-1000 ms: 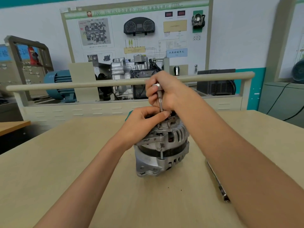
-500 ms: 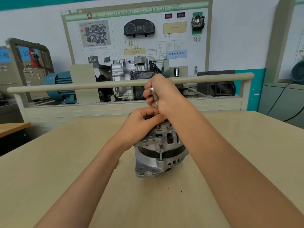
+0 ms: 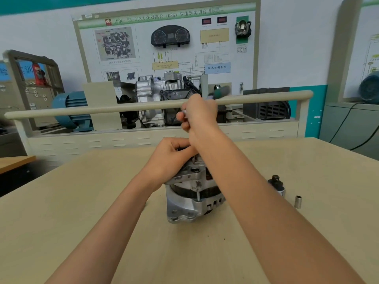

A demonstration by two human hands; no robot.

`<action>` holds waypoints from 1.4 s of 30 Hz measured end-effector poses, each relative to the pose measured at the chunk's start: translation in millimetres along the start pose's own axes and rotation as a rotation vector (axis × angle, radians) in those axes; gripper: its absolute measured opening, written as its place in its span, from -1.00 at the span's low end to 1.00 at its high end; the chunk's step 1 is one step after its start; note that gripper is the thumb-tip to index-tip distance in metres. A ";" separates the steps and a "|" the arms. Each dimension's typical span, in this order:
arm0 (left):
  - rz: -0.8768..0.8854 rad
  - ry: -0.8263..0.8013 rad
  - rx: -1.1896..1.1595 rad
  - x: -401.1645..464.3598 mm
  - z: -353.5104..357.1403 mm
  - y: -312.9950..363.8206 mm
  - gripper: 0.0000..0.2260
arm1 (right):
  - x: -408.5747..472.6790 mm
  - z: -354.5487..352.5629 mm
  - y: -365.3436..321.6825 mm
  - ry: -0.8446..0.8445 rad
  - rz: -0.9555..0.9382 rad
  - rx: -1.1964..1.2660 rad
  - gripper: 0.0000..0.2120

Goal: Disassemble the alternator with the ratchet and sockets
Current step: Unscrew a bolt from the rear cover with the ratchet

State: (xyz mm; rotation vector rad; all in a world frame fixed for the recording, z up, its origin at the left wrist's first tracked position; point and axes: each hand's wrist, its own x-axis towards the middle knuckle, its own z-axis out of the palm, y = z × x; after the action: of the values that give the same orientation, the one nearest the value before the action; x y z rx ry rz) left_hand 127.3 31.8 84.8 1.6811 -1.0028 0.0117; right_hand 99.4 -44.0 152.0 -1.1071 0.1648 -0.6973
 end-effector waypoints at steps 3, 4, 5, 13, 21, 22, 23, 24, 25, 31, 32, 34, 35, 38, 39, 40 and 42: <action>0.013 -0.030 -0.049 0.7 0.4 -1.9 -0.84 | 8.6 -7.4 -14.1 -0.366 0.316 -0.083 -0.74; 0.014 -0.033 -0.060 0.4 -0.1 -2.8 -0.85 | 11.3 -10.1 -16.2 -0.467 0.371 -0.065 -0.73; 0.013 -0.033 -0.070 0.1 -0.5 -3.3 -0.86 | 12.4 -11.7 -16.9 -0.523 0.397 -0.054 -0.75; -0.018 -0.004 0.022 2.4 -0.2 -1.3 -0.56 | -2.4 -1.8 8.7 0.187 -0.214 0.118 -0.84; -0.012 -0.079 -0.092 1.0 -2.0 -1.4 -0.79 | 12.9 -16.3 -18.7 -0.515 0.419 -0.023 -0.76; -0.006 -0.076 -0.087 0.4 -2.0 -1.6 -0.82 | 11.9 -16.0 -18.7 -0.492 0.420 -0.014 -0.76; 0.000 -0.066 -0.086 -0.3 -1.6 -1.1 -0.87 | 10.2 -14.2 -17.1 -0.419 0.388 0.003 -0.75; 0.006 -0.048 -0.087 -0.9 -0.8 0.5 -0.86 | 7.5 -12.1 -13.3 -0.296 0.309 0.027 -0.76; 0.018 -0.035 -0.074 -1.2 -0.2 0.6 -0.77 | 4.8 -10.2 -8.0 -0.143 0.182 0.062 -0.78; 0.028 -0.025 -0.021 -0.1 0.3 1.1 -0.68 | 0.6 -6.9 1.7 0.075 -0.076 0.131 -0.81; 0.029 -0.039 -0.045 -0.6 0.3 1.5 -0.74 | 2.3 -8.5 -2.8 -0.026 0.027 0.085 -0.82; 0.029 -0.063 -0.067 -1.1 -0.1 0.0 -0.84 | 6.3 -15.2 -12.4 -0.257 0.236 0.054 -0.79; 0.029 -0.066 -0.071 -1.4 -0.3 -0.9 -0.85 | 8.9 -18.7 -16.0 -0.360 0.307 0.070 -0.77; 0.015 -0.041 -0.088 -1.3 -0.4 -2.0 -0.87 | 9.1 -23.7 -18.7 -0.454 0.385 0.090 -0.77; 0.015 -0.032 -0.092 -1.3 0.1 -1.4 -0.87 | 7.8 -21.8 -17.0 -0.371 0.351 0.099 -0.77; 0.019 -0.026 -0.094 -1.6 1.0 0.0 -0.87 | 5.6 -18.8 -13.5 -0.241 0.269 0.119 -0.76; 0.035 -0.013 -0.085 -1.1 2.1 1.2 -0.81 | 1.3 -13.4 -3.5 0.058 0.015 0.188 -0.78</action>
State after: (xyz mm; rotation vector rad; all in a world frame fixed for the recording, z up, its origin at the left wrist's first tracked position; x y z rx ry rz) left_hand 124.9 30.7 84.4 1.5885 -1.0289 -0.0187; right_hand 92.8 -55.9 149.2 -0.9055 0.1536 -0.7173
